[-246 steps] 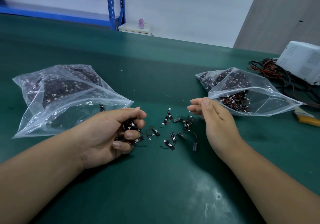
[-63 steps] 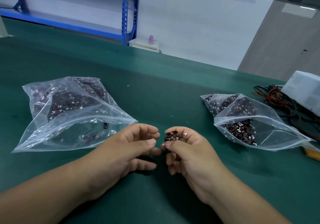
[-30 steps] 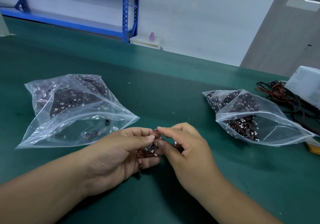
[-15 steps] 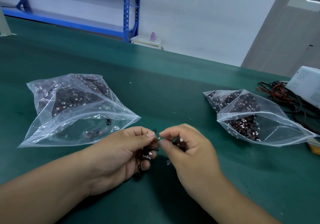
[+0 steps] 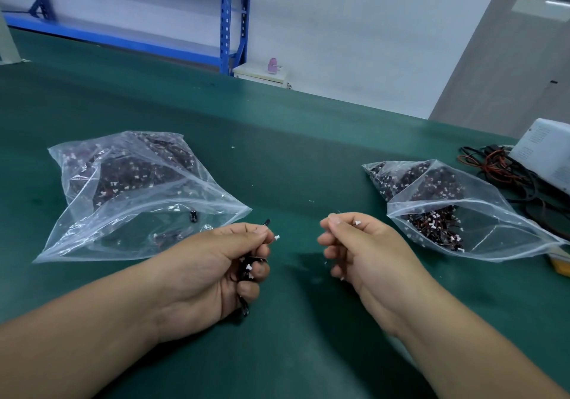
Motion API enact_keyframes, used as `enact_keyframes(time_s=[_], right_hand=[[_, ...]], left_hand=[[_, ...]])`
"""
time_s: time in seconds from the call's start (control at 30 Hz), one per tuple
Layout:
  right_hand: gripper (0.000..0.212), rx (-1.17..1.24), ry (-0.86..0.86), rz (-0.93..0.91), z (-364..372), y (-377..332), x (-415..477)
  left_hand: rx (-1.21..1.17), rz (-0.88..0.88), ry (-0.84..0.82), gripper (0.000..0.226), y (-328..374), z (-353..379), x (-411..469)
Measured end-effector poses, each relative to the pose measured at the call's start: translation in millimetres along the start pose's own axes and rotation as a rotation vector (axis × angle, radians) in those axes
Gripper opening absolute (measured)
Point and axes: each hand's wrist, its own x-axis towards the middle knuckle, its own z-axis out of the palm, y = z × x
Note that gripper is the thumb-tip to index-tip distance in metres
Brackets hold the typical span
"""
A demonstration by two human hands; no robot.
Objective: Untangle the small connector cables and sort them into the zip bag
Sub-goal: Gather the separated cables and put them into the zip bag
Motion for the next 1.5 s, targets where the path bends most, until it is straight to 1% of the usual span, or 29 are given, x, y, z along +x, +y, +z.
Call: enact_keyframes(time_s=[0.13, 0.2, 0.3, 0.4, 0.53, 0.6, 0.73, 0.77, 0.83, 0.9, 0.97, 1.03, 1.1, 1.13, 1.17, 1.2, 1.23, 1.3, 1.33, 1.43, 1.5], right_hand=[[0.018, -0.198, -0.052, -0.132, 0.5, -6.8, -2.2], [0.022, -0.222, -0.065, -0.17, -0.9, -8.8, -2.8], [0.026, -0.254, -0.023, -0.218, -4.3, -8.1, -0.7], [0.025, -0.275, 0.025, -0.262, -7.6, -7.8, 2.4], [0.022, -0.32, 0.012, -0.269, -12.5, -6.7, 7.3], [0.02, -0.437, -0.001, -0.254, -16.5, -4.0, 10.1], [0.021, -0.941, -0.063, -0.29, -22.5, 5.0, 16.8], [0.02, -1.009, -0.088, -0.296, -22.9, 7.3, 17.5], [0.018, -1.056, -0.101, -0.316, -23.2, 12.7, 18.9], [0.017, -1.052, -0.06, -0.362, -22.5, 18.2, 20.3], [0.018, -0.996, -0.027, -0.406, -19.7, 21.8, 20.6], [0.021, -0.851, 0.004, -0.426, -16.1, 21.4, 19.9], [0.025, -0.652, 0.058, -0.438, -14.4, 16.1, 18.0], [0.024, -0.558, 0.072, -0.447, -13.2, 11.7, 15.5], [0.019, -0.474, 0.055, -0.462, -11.2, 6.7, 11.8], [0.011, -0.411, 0.0, -0.477, -8.9, 1.7, 7.1], [0.006, -0.363, -0.093, -0.485, -5.8, -2.9, 0.8], [0.012, -0.34, -0.277, -0.467, 2.0, -5.5, -11.0], [0.013, -0.36, -0.32, -0.459, 6.0, -4.5, -14.7], [0.01, -0.409, -0.289, -0.504, 12.5, -3.2, -18.0], [0.014, -0.372, -0.263, -0.514, 8.9, -4.4, -14.3]], left_hand=[[-0.002, -0.002, 0.005, 0.008, 0.6, 0.9, -0.6], [-0.004, -0.005, 0.003, 0.008, 1.2, 1.6, -1.0], [-0.007, -0.01, 0.002, 0.009, 1.8, 1.6, -1.3], [-0.004, -0.012, -0.006, 0.01, 1.8, 0.9, -1.3], [0.019, -0.01, -0.027, 0.013, 1.4, 0.2, -1.7], [0.034, -0.004, -0.03, 0.015, 1.2, 0.3, -1.8], [0.044, 0.008, -0.031, 0.017, 1.0, 0.4, -2.7], [0.047, 0.01, -0.03, 0.018, 0.9, 0.5, -2.8], [0.069, 0.016, -0.033, 0.018, 0.1, 0.9, -2.9], [0.114, 0.029, -0.045, 0.017, -1.5, 1.9, -3.3], [0.144, 0.04, -0.052, 0.015, -2.8, 3.0, -3.5], [0.163, 0.042, -0.056, 0.014, -3.6, 3.6, -3.4], [0.187, 0.045, -0.061, 0.013, -4.4, 3.9, -3.0], [0.203, 0.049, -0.067, 0.013, -4.9, 3.7, -3.0], [0.223, 0.052, -0.076, 0.014, -5.5, 3.7, -3.3], [0.244, 0.056, -0.088, 0.015, -6.5, 3.5, -3.7], [0.262, 0.06, -0.103, 0.014, -7.4, 3.4, -4.3], [0.288, 0.076, -0.137, 0.005, -8.4, 3.1, -5.2], [0.299, 0.079, -0.15, 0.002, -8.5, 2.8, -5.6], [0.317, 0.069, -0.163, 0.006, -8.7, 2.2, -5.6], [0.263, 0.065, -0.144, 0.007, -7.9, 3.0, -4.6]])
